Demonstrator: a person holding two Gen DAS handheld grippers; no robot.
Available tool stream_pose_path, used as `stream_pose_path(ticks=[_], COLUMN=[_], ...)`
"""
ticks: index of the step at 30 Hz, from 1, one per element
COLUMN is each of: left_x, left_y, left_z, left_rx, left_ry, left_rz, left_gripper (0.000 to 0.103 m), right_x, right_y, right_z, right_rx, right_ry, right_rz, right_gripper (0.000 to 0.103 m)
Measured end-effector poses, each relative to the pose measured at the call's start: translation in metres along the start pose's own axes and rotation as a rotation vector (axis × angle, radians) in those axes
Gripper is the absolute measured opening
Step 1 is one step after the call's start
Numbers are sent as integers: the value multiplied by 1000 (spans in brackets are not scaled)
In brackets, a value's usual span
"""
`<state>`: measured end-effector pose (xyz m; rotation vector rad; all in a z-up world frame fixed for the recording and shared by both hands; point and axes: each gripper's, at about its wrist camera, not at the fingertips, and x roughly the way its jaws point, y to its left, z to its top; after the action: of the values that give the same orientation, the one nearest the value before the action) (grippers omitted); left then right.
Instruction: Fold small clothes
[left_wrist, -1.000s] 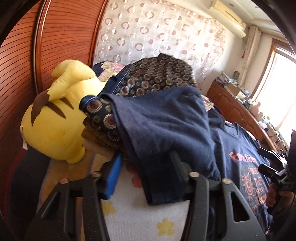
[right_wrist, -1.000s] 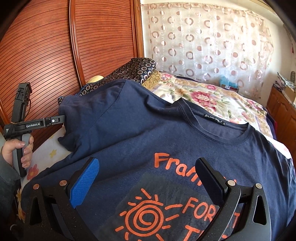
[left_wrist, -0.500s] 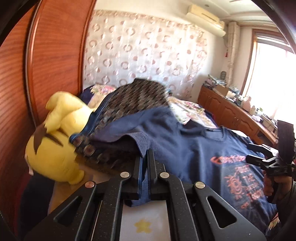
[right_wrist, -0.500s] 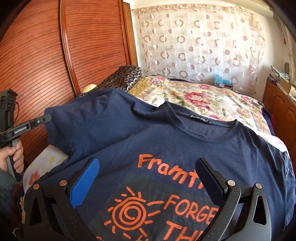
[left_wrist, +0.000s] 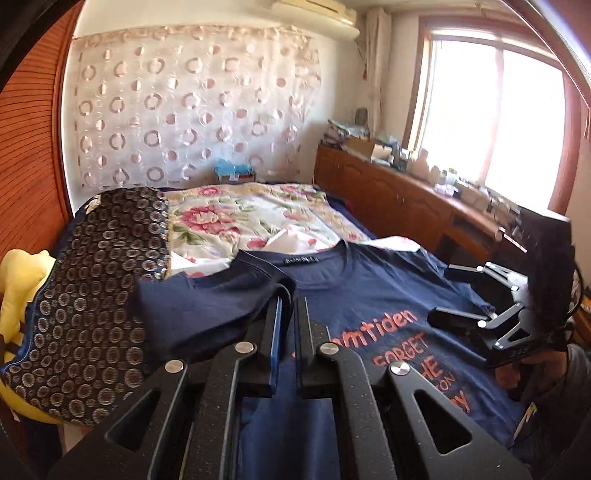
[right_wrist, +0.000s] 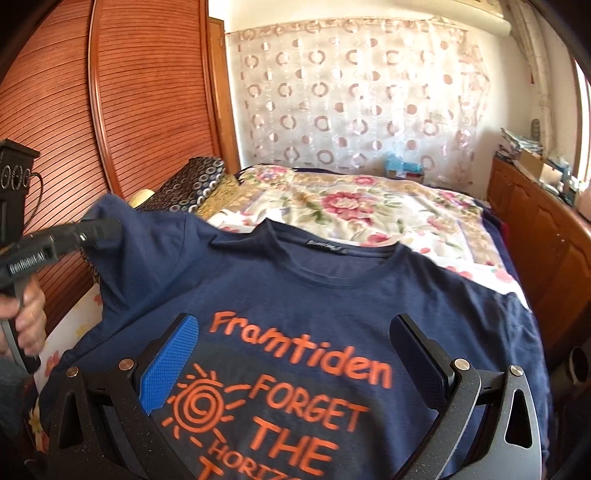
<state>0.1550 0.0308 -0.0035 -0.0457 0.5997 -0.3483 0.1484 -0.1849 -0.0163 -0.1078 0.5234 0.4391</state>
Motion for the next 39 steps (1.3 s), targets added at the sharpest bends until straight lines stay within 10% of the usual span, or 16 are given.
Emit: stream_pose_path(ticks=[8,13,26,29,32,39], left_x=[-18,-22,-37,-36,-34,-26], left_y=[19,39,74,77,80,83], left_z=[-2,-13,-24,-26,-27,-28], left_rx=[-19,-44,-91,-96,-98,-101], left_ry=[-7,6,-20,-16,-10,2], left_rz=[63,132,242,249,251,251], left_gripper=[41,76,79,79,79,79], right_x=[7,24,101,128,154,165], right_y=[12,36,135,154,158,114], right_z=[-4,2,19,19,28,64], right_rx=[19,-12,-224,-268,-321,-233], right_ry=[18,37,160,207,237,181], right_rz=[-5,67,303,315,300,216], right_gripper=[102,95,66,47,5,5])
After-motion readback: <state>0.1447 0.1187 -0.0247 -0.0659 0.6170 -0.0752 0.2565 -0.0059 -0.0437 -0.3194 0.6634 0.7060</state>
